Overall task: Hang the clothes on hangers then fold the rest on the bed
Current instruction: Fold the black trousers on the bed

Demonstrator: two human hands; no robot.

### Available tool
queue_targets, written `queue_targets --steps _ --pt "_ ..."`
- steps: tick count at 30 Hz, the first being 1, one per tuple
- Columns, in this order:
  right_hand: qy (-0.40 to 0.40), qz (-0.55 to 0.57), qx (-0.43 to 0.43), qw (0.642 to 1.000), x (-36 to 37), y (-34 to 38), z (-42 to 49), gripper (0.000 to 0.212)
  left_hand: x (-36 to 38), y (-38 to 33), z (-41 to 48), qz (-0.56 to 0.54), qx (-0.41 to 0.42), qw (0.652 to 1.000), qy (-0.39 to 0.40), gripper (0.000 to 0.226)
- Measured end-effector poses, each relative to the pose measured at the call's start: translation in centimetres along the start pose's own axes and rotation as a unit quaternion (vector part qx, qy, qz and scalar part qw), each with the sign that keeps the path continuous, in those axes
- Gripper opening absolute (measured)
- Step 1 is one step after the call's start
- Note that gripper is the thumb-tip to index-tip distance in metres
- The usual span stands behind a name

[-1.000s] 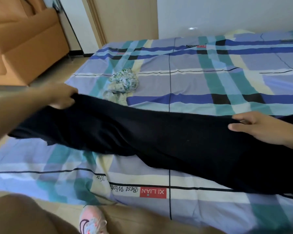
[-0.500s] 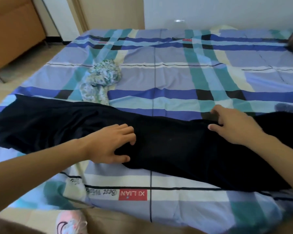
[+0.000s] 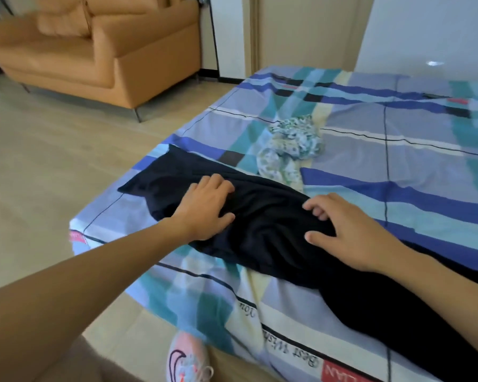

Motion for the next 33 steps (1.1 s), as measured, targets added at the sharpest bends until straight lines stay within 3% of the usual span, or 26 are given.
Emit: queue_targets --steps 4,6,8,12,14,17,21,23,25,28,30,33 --pt "0.02 0.001 0.008 1.0 2.3 1.5 6.2 0.049 0.5 9.3 -0.7 -0.006 -0.202 0.979 -0.01 0.067" --pt "0.037 -0.012 0.027 0.999 3.3 1.2 8.4 0.051 1.3 14.0 -1.4 -0.08 -0.31 0.947 0.009 0.076" --pt "0.057 -0.031 0.046 0.997 4.5 0.9 10.1 0.054 2.3 17.2 -1.9 -0.184 -0.361 0.914 0.03 0.084" --pt "0.049 -0.069 0.055 0.995 5.8 1.2 12.6 0.061 3.5 18.1 -2.2 -0.317 -0.344 0.881 0.067 0.051" --pt "0.041 -0.036 0.081 0.995 6.0 1.6 13.5 0.064 3.2 17.0 -2.0 -0.391 -0.316 0.86 0.084 0.033" --pt "0.058 0.029 0.119 0.991 6.3 2.0 14.2 0.055 0.8 16.1 -1.3 -0.469 -0.274 0.839 0.031 0.015" --pt "0.11 0.179 0.109 0.972 5.6 4.3 13.4 0.009 -3.5 16.8 -1.7 -0.573 -0.262 0.775 -0.048 0.024" --pt "0.132 0.288 0.105 0.943 4.7 5.4 12.6 0.005 -5.1 17.5 -1.9 -0.605 -0.248 0.755 -0.052 0.04" --pt "0.143 0.383 0.107 0.906 3.8 5.9 12.2 0.011 -6.2 17.8 -1.8 -0.606 -0.226 0.763 -0.022 0.046" --pt "0.156 0.471 0.116 0.861 2.7 5.6 12.3 0.033 -7.9 17.9 -0.8 -0.542 -0.189 0.817 0.053 0.028" --pt "0.162 0.481 0.12 0.853 2.1 5.3 12.7 0.044 -9.3 18.2 0.0 -0.485 -0.166 0.853 0.103 0.012" --pt "0.166 0.468 0.12 0.86 1.7 4.8 13.8 0.042 -10.6 19.3 1.0 -0.425 -0.161 0.866 0.207 0.02"
Point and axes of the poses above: each hand's wrist, its own z-axis towards the middle knuckle, its own x-axis out of the palm, y = z × x, the point moved 7 cm from there along z, towards the middle knuckle, and after that the axes turned 1 degree about x, right-handed, at the moved point
